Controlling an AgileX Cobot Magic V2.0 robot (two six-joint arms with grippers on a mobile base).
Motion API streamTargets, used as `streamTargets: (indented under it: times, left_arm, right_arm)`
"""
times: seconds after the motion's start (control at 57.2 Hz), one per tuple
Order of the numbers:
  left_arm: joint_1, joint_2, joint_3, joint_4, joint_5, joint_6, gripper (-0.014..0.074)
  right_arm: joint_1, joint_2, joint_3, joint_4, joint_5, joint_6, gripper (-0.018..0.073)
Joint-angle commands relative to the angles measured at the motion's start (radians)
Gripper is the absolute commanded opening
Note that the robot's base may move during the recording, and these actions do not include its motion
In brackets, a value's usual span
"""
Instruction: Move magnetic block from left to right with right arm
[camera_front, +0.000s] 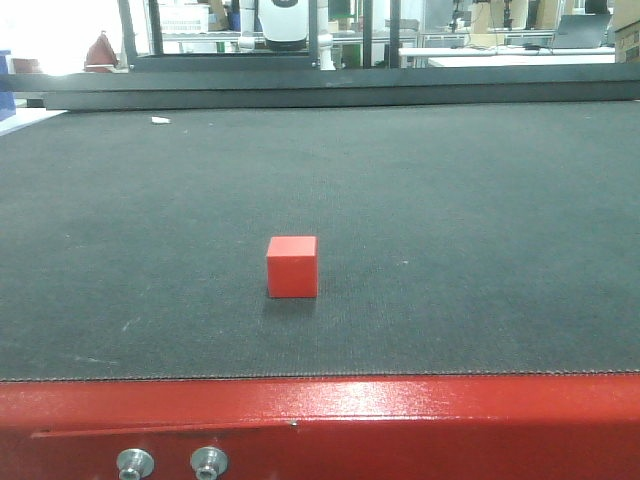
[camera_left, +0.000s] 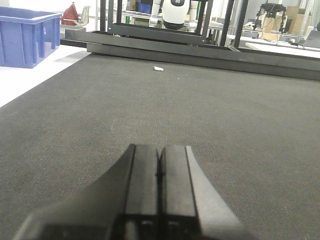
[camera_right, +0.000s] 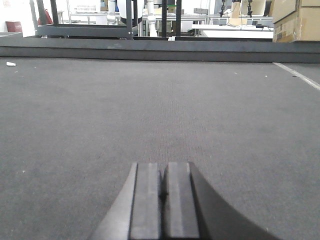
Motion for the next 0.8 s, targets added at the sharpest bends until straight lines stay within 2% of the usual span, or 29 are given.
streamTargets:
  times: [0.0, 0.105, 0.227, 0.419, 0.577, 0.664, 0.786]
  left_arm:
    - [-0.004, -0.011, 0.010, 0.000, -0.076, 0.000, -0.0126]
    - [-0.004, -0.011, 0.010, 0.000, -0.076, 0.000, -0.0126]
    - [-0.004, -0.011, 0.010, 0.000, -0.076, 0.000, -0.0126]
    - [-0.004, -0.011, 0.010, 0.000, -0.076, 0.000, -0.0126]
    - [-0.004, -0.011, 0.010, 0.000, -0.076, 0.000, -0.0126]
    - [-0.004, -0.011, 0.010, 0.000, -0.076, 0.000, -0.0126]
    - [-0.004, -0.011, 0.010, 0.000, -0.076, 0.000, -0.0126]
  right_arm:
    - [-0.003, -0.021, -0.001, -0.007, -0.122, 0.000, 0.0033]
    - [-0.003, -0.021, -0.017, 0.081, -0.169, 0.025, 0.0033]
    - [-0.003, -0.019, -0.093, 0.189, -0.082, 0.059, 0.0033]
    - [-0.003, 0.004, -0.188, 0.170, 0.177, 0.058, 0.0033]
    - [-0.003, 0.127, -0.288, 0.119, 0.391, 0.058, 0.0033]
    - [-0.003, 0.218, -0.328, 0.108, 0.422, 0.058, 0.0033]
    - [0.000, 0.340, -0.376, 0.077, 0.398, 0.058, 0.0033]
